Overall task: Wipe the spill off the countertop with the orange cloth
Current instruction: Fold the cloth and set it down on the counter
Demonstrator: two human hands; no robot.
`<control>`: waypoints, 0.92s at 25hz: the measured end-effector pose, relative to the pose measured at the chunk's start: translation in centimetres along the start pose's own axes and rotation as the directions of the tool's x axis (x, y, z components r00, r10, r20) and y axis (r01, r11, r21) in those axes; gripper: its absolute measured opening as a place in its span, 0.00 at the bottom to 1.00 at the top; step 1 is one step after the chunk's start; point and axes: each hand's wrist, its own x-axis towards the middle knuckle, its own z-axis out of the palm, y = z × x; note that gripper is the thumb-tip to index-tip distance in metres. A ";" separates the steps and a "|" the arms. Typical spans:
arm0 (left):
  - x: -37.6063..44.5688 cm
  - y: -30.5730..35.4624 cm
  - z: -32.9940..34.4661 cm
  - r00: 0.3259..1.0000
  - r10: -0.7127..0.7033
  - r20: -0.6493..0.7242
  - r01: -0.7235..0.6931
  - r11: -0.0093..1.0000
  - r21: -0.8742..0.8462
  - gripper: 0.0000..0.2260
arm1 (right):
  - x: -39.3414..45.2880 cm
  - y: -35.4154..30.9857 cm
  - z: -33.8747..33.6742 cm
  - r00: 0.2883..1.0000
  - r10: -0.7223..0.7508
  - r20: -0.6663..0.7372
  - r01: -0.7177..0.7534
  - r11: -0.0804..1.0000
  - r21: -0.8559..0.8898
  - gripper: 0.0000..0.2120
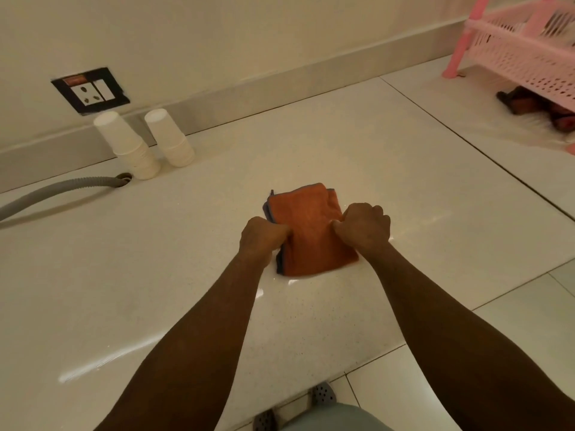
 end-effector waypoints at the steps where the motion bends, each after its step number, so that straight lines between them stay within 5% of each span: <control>1: 0.0 0.4 0.1 0.999 -0.017 0.036 0.018 1.000 -0.012 0.16 | 0.0 -0.3 0.1 1.000 0.011 0.017 -0.011 1.000 0.027 0.22; 4: -0.2 1.4 0.4 0.992 -0.046 0.118 0.050 0.998 -0.035 0.26 | 0.1 -0.7 0.0 0.993 0.066 0.097 -0.079 0.987 0.138 0.17; 10: -0.5 2.9 1.1 0.987 -0.051 0.152 0.066 0.994 -0.093 0.26 | 0.4 -0.6 -0.8 0.982 0.093 0.164 -0.141 0.939 0.315 0.14; 18: -0.8 3.4 0.2 0.938 -0.193 0.289 0.274 0.921 -0.277 0.32 | 0.2 -1.2 -1.3 0.984 0.118 0.134 -0.148 0.959 0.241 0.14; 23: -1.7 4.0 -0.2 0.948 -0.132 0.289 0.194 0.960 -0.201 0.28 | -0.2 -1.0 -2.0 0.996 0.057 0.065 -0.069 0.979 0.193 0.14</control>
